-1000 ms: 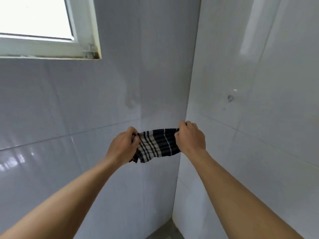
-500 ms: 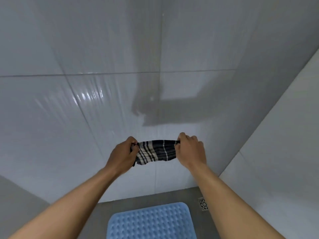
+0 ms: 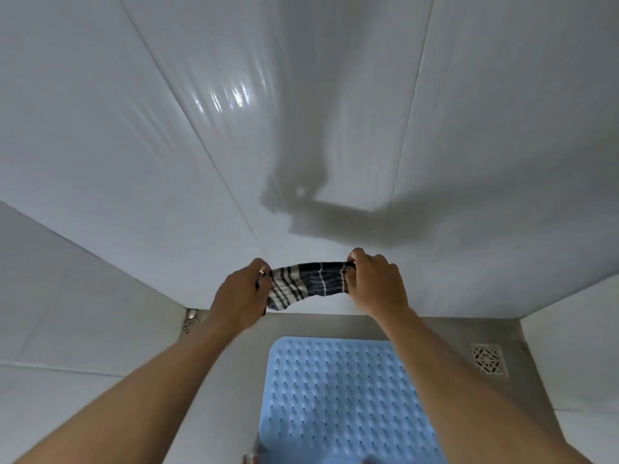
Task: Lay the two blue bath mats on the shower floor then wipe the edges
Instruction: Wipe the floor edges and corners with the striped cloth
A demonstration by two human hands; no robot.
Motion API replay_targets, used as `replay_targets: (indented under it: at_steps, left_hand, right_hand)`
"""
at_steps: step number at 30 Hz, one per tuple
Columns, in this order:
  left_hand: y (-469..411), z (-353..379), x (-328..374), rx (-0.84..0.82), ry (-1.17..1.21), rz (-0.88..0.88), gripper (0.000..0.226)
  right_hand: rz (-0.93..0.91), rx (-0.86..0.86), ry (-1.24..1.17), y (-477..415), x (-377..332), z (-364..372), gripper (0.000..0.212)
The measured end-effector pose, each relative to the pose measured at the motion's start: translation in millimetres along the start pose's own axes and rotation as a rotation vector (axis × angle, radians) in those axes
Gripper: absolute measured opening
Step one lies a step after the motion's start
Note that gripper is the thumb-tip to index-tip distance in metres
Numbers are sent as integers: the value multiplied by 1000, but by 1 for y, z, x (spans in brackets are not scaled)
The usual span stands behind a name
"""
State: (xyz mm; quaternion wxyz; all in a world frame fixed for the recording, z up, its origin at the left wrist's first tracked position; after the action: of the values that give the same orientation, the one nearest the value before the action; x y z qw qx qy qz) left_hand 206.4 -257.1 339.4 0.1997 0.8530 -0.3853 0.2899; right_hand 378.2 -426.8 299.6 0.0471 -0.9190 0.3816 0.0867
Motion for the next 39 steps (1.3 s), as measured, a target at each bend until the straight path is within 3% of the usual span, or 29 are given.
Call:
replay_targets:
  at_steps: [10, 21, 28, 34, 37, 39]
  left_hand:
    - [-68, 176, -216, -46, 59, -134, 15]
    - [-108, 315, -417, -64, 112, -145, 17]
    - [-153, 361, -478, -72, 115, -86, 17]
    - [-168, 388, -524, -77, 92, -149, 7]
    - [-181, 391, -543, -82, 91, -199, 8]
    - [-191, 393, -550, -63, 79, -202, 8]
  right_hand:
    - [-2, -121, -32, -20, 16, 266, 18]
    - [53, -230, -353, -33, 19, 518, 13]
    - [73, -204, -360, -43, 20, 596, 10]
    - [135, -239, -418, -27, 9, 622, 12]
    - [118, -330, -385, -27, 4, 635, 25]
    - [157, -297, -353, -34, 8, 641, 28]
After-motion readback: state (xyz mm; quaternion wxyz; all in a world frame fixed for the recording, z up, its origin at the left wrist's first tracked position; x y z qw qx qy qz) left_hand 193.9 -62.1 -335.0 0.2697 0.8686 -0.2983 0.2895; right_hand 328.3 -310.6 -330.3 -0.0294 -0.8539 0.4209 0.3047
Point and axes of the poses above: each hand's wrist, its own y-axis away from the middle knuckle, its own z-axis out of the palm, x = y × z, the point moved 6 cm from there along -y, towards the middle knuckle, and after that the axes turned 12 degrees about y, right-handed, at the moved point
